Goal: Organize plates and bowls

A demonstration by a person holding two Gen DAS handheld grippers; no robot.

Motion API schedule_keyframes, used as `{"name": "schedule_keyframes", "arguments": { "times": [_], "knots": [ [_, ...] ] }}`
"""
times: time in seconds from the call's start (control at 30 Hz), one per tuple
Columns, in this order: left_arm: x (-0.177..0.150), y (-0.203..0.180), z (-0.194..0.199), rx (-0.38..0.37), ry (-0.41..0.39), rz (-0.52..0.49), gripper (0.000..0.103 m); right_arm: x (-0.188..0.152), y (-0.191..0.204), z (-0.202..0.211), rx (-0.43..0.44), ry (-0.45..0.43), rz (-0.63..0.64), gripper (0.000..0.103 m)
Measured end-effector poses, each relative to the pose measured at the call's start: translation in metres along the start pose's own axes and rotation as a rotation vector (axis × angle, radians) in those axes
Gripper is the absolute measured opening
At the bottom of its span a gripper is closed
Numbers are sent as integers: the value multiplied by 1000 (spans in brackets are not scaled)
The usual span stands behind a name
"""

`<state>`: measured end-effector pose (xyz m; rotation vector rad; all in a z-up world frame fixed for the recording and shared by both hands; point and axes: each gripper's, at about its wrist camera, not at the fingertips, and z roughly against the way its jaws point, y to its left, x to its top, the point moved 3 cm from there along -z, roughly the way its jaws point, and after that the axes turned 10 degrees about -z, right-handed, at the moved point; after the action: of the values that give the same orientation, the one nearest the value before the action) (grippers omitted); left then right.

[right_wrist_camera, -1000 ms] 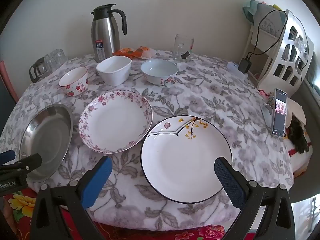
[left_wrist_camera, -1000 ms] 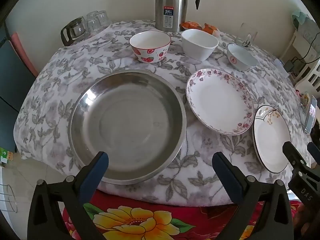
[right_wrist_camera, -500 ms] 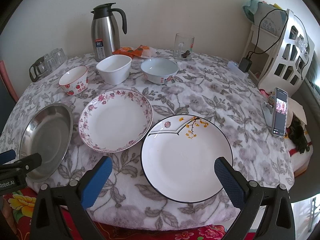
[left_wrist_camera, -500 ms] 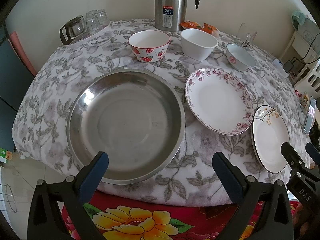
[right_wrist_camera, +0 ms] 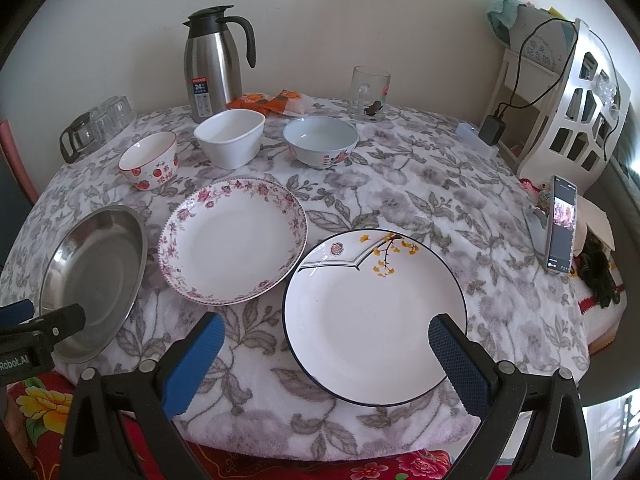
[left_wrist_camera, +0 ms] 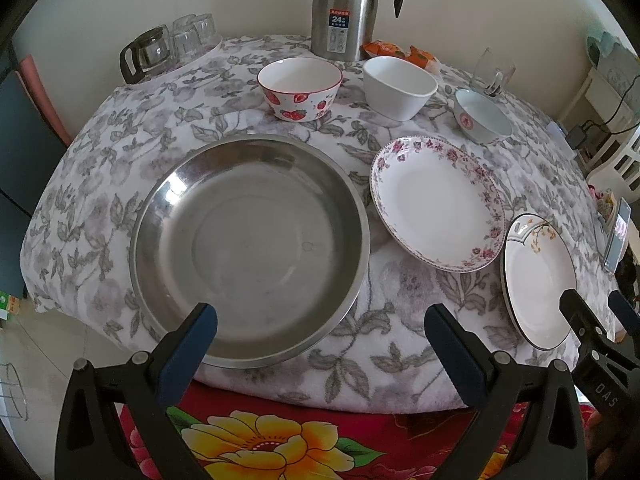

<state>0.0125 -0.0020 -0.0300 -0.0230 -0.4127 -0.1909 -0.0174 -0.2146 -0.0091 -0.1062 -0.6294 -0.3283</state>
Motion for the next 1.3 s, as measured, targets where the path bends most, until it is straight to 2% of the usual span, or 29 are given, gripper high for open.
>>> {"name": "schedule_keyframes", "arguments": {
  "times": [1.3],
  "knots": [
    [0,1,0,-8,-2,10,103,1,0,0,0,5,1,103]
  ]
}}
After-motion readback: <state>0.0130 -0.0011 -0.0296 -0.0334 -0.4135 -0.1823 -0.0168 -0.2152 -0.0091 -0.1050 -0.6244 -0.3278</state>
